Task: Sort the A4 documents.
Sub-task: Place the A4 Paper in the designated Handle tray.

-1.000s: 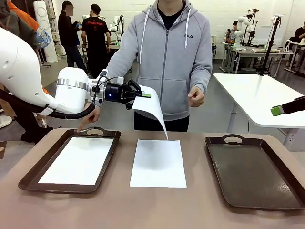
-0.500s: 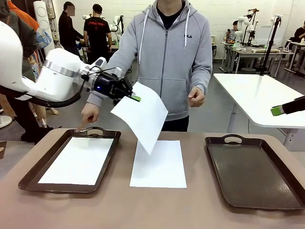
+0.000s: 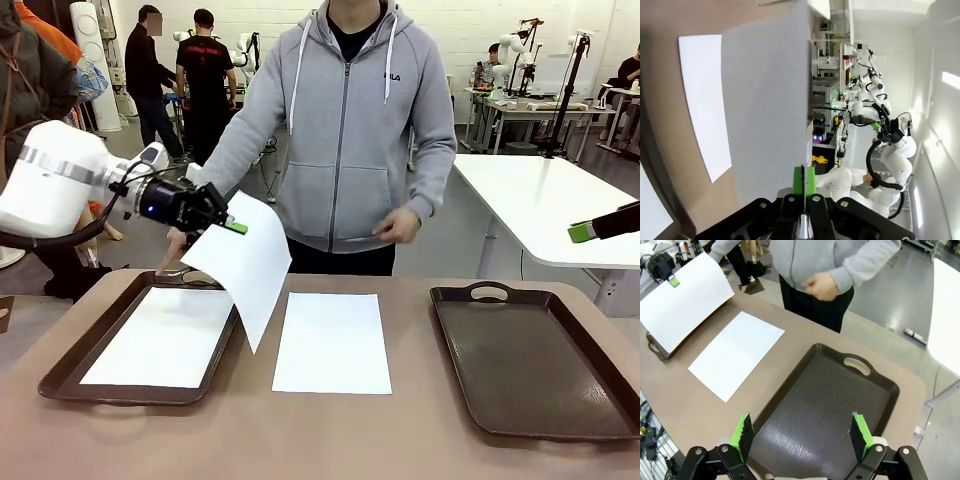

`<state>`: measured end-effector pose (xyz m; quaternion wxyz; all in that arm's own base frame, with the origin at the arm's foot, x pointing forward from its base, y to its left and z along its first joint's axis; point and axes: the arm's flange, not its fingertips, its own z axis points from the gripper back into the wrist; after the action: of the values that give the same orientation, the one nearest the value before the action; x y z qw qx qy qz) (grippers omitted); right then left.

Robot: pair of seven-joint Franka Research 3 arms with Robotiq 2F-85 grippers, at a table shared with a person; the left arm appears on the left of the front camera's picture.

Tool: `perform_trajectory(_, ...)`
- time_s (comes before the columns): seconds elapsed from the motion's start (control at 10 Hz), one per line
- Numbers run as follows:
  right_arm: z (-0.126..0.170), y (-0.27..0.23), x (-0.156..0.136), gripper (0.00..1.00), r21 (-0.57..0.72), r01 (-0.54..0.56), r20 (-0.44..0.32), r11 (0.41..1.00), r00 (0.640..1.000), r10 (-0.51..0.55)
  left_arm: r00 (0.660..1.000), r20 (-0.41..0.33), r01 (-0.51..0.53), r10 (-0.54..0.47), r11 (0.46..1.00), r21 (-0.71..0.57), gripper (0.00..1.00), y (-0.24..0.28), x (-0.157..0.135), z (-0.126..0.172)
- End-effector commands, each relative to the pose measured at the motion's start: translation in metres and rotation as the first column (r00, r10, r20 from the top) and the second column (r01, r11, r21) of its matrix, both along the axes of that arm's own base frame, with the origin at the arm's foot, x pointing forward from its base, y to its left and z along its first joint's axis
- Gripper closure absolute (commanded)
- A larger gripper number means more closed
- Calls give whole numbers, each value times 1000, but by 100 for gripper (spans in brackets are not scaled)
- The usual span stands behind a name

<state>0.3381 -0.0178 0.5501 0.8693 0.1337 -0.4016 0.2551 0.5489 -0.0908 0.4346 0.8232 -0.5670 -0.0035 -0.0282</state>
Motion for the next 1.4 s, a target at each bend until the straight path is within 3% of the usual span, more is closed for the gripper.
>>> perform_trajectory(0.0,-2,1,1,0,6,-5,-2,1000,1000,6,995,43,-87,87,996,-15,99,11,-23,-7)
perform_trajectory(0.3,-2,1,1,0,6,-5,-2,1000,1000,6,988,104,-116,113,993,26,99,33,-20,-37)
perform_trajectory(0.5,-2,1,1,0,6,-5,-2,1000,1000,6,989,94,-122,114,989,84,99,48,-18,-55)
perform_trajectory(0.9,-2,1,1,0,6,-5,-2,1000,1000,6,993,-4,-116,120,968,222,99,84,-21,-71)
perform_trajectory(1.3,-2,1,1,0,6,-5,-2,1000,1000,6,987,-55,-115,154,893,435,99,112,-27,-65)
